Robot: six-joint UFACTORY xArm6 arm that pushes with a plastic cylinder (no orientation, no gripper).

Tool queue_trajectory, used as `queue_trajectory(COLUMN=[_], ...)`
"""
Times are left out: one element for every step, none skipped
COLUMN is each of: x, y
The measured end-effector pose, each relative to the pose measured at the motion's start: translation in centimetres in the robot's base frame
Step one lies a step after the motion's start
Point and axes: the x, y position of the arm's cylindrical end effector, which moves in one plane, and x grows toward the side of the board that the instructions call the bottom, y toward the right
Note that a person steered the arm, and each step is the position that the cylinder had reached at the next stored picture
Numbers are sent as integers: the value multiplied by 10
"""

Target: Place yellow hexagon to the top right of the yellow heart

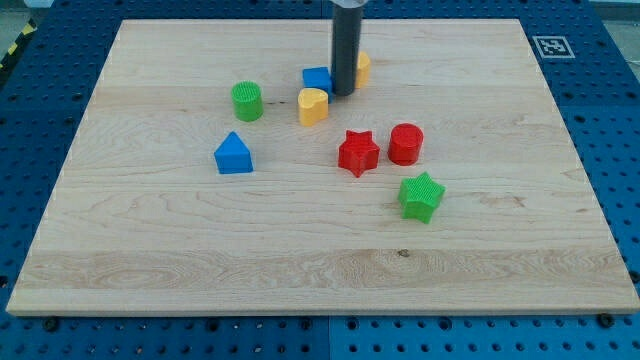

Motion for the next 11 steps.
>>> queue_trajectory(x=[0,-8,-18,-18,-43,-70,-67,-51,-29,-27,-31], y=[-38,-52,-53,-38,-26,-13,12,40,56,58,51])
